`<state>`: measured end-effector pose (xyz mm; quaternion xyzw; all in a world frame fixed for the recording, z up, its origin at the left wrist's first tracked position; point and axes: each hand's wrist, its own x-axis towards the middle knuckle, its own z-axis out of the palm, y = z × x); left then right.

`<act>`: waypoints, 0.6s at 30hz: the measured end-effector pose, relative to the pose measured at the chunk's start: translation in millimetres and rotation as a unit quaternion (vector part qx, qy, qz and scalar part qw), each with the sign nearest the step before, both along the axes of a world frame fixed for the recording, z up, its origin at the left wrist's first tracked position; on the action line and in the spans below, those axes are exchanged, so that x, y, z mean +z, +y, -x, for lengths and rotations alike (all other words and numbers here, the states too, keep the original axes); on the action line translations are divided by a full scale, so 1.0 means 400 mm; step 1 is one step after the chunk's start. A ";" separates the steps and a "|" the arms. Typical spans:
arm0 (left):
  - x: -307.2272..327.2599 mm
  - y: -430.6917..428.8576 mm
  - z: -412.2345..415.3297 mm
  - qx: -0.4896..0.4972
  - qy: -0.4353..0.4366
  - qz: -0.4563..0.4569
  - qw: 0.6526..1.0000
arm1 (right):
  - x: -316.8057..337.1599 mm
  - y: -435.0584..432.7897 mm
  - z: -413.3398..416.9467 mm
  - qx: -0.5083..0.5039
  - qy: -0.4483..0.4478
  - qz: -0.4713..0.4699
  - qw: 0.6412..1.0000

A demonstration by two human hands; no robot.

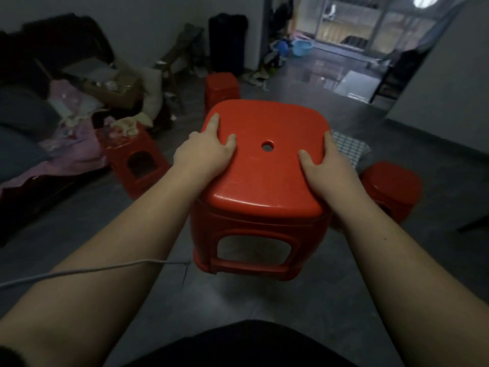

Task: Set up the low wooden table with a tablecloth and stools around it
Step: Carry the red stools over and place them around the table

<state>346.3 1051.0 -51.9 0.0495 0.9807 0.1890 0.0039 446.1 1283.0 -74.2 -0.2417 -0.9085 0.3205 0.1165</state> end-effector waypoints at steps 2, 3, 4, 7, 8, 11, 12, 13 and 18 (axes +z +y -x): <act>-0.009 0.087 0.023 -0.026 0.001 0.000 1.000 | -0.005 0.073 -0.006 -0.030 -0.008 -0.004 1.000; -0.015 0.130 0.034 -0.039 0.001 -0.002 0.999 | -0.007 0.108 -0.008 -0.044 -0.011 -0.007 0.999; -0.021 0.171 0.044 -0.050 -0.001 -0.005 0.999 | -0.011 0.139 -0.012 -0.058 -0.014 -0.007 0.998; -0.045 0.284 0.061 -0.087 -0.015 -0.006 0.996 | -0.027 0.216 -0.038 -0.101 -0.033 0.000 0.994; -0.052 0.320 0.066 -0.101 -0.018 -0.005 0.995 | -0.033 0.238 -0.047 -0.115 -0.037 0.002 0.993; -0.074 0.414 0.089 -0.136 -0.025 0.003 0.990 | -0.054 0.300 -0.064 -0.154 -0.046 0.014 0.987; -0.083 0.443 0.098 -0.148 -0.025 0.008 0.989 | -0.064 0.318 -0.067 -0.166 -0.048 0.019 0.985; -0.091 0.469 0.107 -0.160 -0.025 0.012 0.987 | -0.073 0.333 -0.070 -0.179 -0.051 0.024 0.982; -0.130 0.557 0.171 -0.216 -0.035 0.027 0.975 | -0.112 0.359 -0.062 -0.236 -0.062 0.032 0.969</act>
